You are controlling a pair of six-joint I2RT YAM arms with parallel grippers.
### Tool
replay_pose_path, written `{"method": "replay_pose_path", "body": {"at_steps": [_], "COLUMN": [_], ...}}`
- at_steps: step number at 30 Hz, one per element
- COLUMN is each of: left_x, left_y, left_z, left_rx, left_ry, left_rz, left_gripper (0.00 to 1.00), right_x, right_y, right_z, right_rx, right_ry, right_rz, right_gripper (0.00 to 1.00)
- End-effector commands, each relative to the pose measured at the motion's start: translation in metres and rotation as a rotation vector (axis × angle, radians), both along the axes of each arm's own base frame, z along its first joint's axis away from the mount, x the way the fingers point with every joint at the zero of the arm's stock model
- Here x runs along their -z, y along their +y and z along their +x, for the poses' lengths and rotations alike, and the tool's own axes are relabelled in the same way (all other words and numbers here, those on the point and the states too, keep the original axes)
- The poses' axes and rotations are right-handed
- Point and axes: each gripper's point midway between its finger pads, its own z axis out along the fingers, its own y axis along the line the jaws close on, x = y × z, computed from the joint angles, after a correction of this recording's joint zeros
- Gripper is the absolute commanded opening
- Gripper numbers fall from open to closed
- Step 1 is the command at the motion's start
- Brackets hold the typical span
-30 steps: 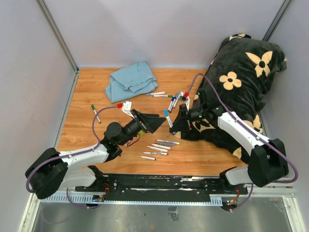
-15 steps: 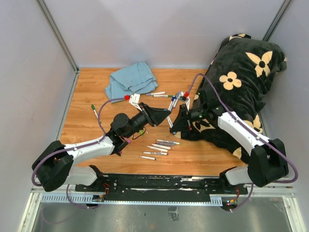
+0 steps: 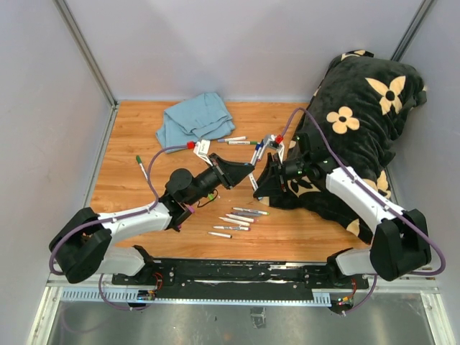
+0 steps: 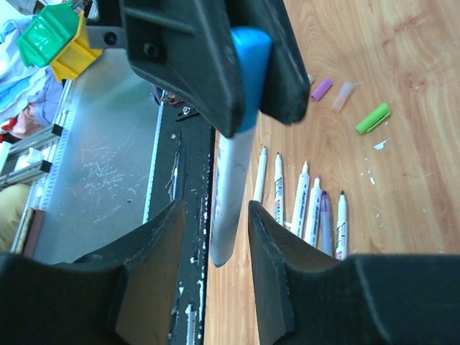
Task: Open the pen caps
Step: Open the pen cap from the pen.
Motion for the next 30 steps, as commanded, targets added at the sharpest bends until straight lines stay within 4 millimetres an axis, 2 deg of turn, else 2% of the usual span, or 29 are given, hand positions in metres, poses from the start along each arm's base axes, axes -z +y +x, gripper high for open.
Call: {"method": "replay_pose_path", "body": {"at_steps": [1, 5, 15, 18, 20, 22, 25, 28, 30], "left_x": [0.002, -0.001, -0.012, -0.013, -0.018, -0.027, -0.049, -0.082, -0.103], "left_y": [-0.002, -0.001, -0.002, 0.000, 0.003, 0.011, 0.038, 0.077, 0.095], "left_z": [-0.007, -0.006, -0.007, -0.005, -0.001, 0.007, 0.029, 0.053, 0.064], "left_rx": [0.023, 0.012, 0.021, 0.009, -0.014, -0.051, -0.138, -0.250, -0.309], "left_ry": [0.003, -0.007, -0.028, -0.032, -0.052, -0.074, -0.100, -0.149, -0.189], "left_rz": [-0.044, -0.083, -0.117, -0.123, -0.119, -0.121, -0.165, -0.238, -0.264], "left_gripper": [0.00, 0.00, 0.00, 0.00, 0.00, 0.00, 0.00, 0.00, 0.00], "right_x": [-0.031, -0.036, -0.025, -0.025, -0.025, -0.026, -0.022, -0.016, -0.013], "right_y": [-0.002, -0.001, 0.006, 0.009, 0.010, 0.011, 0.013, 0.017, 0.020], "right_z": [0.007, 0.010, 0.011, 0.007, 0.004, 0.003, 0.000, -0.004, -0.006], "right_rx": [0.042, 0.092, 0.110, 0.093, 0.082, 0.073, 0.054, 0.029, 0.009], "right_ry": [-0.054, -0.062, -0.019, -0.026, -0.025, -0.021, -0.003, 0.017, 0.023], "right_rz": [0.058, 0.087, 0.059, 0.061, 0.063, 0.063, 0.055, 0.036, 0.029], "right_gripper": [0.46, 0.45, 0.37, 0.28, 0.16, 0.02, 0.01, 0.01, 0.01]}}
